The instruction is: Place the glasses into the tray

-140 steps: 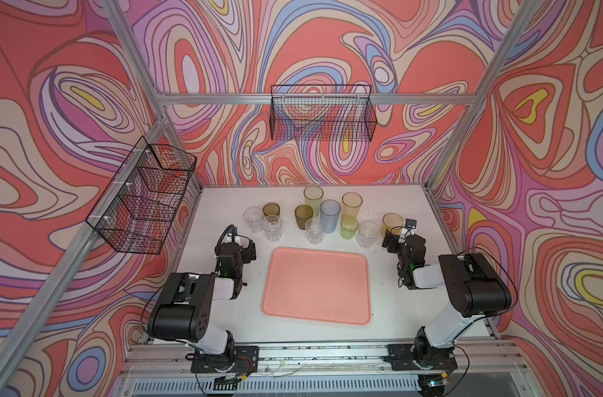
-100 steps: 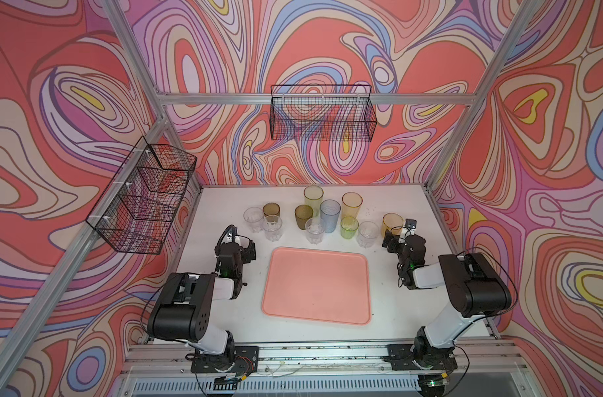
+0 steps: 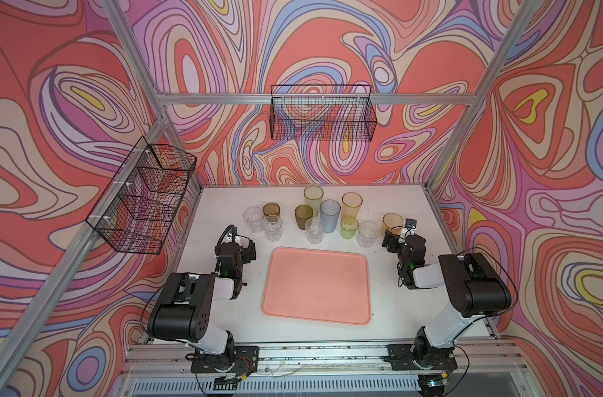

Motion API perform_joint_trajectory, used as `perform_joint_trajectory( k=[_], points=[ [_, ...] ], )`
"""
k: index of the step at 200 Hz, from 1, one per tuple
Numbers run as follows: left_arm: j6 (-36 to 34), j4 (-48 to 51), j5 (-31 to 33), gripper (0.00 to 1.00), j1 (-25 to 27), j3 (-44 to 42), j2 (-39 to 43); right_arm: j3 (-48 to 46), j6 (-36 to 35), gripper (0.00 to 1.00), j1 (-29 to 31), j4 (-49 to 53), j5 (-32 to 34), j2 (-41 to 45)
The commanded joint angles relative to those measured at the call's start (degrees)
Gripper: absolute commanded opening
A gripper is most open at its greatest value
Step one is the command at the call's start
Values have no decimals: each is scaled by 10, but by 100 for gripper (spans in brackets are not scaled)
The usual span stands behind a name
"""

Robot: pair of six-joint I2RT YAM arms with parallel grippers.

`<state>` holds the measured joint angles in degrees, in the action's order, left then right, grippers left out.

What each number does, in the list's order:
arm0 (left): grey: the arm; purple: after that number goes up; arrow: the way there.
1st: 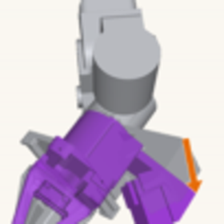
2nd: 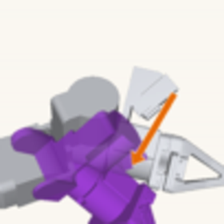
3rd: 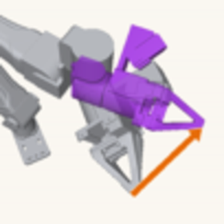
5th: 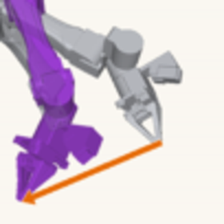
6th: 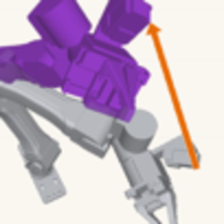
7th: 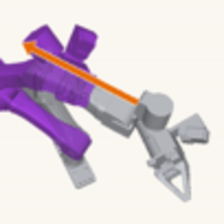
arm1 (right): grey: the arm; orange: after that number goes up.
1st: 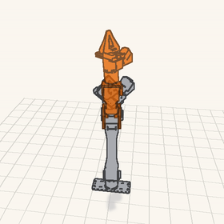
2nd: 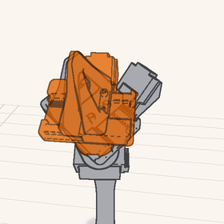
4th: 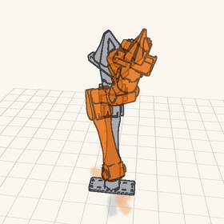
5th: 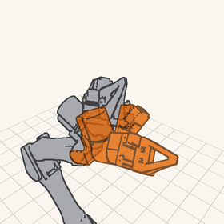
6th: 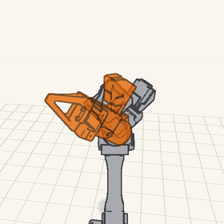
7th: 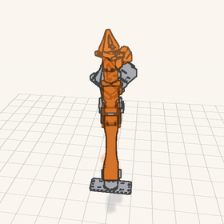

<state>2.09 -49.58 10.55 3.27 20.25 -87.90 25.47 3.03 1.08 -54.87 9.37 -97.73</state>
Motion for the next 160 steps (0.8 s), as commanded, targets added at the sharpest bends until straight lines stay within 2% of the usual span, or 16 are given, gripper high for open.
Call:
perform_joint_trajectory(
  k=[1,52,78,130,148,160],
  points=[
    [-8,-24,3,100,-6,10,-7,10,-4,99,-4,-8,3,-9],
    [-12,-37,-6,100,-4,2,-3,7,-6,99,-3,-15,8,-6],
    [-29,-23,-6,100,9,-11,38,3,-12,99,12,4,44,26],
    [-16,84,68,100,41,-6,141,-36,-17,99,29,13,88,136],
    [8,127,112,100,57,3,172,-48,25,98,28,22,102,180],
    [34,162,129,100,63,9,193,-36,48,99,29,91,92,222]
  ],
)
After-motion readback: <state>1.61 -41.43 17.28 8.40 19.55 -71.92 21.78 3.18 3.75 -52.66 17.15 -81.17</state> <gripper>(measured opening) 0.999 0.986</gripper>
